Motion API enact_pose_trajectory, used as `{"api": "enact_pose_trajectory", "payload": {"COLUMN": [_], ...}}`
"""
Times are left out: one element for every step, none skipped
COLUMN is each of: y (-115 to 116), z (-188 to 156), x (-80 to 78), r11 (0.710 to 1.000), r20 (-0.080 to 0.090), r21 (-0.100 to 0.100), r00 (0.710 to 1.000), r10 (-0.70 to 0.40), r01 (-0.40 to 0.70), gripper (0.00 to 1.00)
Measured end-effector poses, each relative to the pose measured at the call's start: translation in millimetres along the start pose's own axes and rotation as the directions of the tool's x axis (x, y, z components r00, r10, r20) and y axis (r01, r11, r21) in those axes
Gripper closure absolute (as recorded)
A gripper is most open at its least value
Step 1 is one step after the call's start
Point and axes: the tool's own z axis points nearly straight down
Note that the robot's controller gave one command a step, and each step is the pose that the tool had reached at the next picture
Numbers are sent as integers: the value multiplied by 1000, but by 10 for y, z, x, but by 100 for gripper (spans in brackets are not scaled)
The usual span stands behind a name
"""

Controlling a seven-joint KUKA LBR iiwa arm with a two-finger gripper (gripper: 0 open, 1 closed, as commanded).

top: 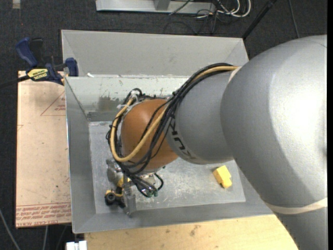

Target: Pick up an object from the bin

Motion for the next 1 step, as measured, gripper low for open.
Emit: {"api": "enact_pose_trajectory", "payload": {"y": [-85], "z": [33], "x": [61], "r11": [987], "r20": [4], "r21": [-2], "r00": [987], "r10": [-162], "r01": [162], "gripper": [0]}}
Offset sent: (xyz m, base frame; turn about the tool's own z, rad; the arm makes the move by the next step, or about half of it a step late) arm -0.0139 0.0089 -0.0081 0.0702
